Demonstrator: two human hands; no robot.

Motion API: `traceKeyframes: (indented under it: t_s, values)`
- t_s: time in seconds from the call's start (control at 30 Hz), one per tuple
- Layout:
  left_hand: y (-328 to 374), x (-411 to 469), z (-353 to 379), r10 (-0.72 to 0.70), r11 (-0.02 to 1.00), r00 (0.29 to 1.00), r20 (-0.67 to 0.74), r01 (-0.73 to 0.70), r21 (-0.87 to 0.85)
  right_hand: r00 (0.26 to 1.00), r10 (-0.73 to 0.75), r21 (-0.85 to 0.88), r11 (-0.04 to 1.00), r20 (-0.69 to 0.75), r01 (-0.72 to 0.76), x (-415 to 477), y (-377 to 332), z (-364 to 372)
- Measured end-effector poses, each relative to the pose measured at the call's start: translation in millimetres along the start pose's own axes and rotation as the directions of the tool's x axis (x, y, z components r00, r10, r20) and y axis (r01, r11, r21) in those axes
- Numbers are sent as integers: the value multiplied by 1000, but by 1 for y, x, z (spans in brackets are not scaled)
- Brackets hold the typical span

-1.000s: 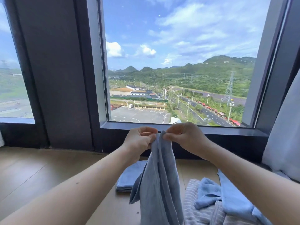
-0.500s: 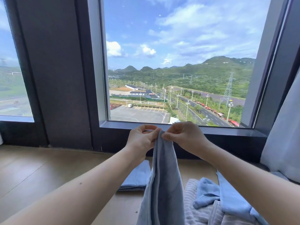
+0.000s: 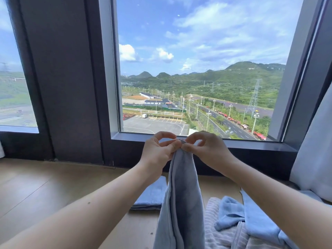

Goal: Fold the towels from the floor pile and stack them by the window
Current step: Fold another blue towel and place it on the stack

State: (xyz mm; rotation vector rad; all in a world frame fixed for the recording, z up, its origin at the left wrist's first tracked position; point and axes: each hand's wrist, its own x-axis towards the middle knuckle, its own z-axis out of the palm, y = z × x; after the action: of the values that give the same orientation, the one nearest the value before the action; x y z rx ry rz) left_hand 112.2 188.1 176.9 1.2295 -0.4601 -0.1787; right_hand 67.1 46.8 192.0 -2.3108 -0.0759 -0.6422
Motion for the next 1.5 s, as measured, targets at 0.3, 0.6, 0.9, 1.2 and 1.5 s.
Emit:
traceKeyframes:
  t_s: [0.3, 0.6, 0.9, 1.2, 1.5]
  values:
    - [-4, 0, 3, 4, 994, 1000, 21, -6, 107, 1000, -24, 0, 1000, 5, 24, 1, -2, 0]
    - [-2, -6, -5, 14, 961, 1000, -1, -13, 276, 987, 64, 193, 977, 148, -92, -1, 0, -4]
    - [13, 2, -7, -48, 999, 999, 11, 48, 0, 867, 115, 153, 965, 485, -214, -10, 16, 4]
    - [16, 11, -14, -14, 999, 991, -132, 7, -50, 835, 245, -179, 968, 492, -178, -20, 35, 5]
    - [7, 11, -35, 141, 801, 909, -393, 129, 585, 986, 146, -92, 986, 79, -139, -9, 23, -1]
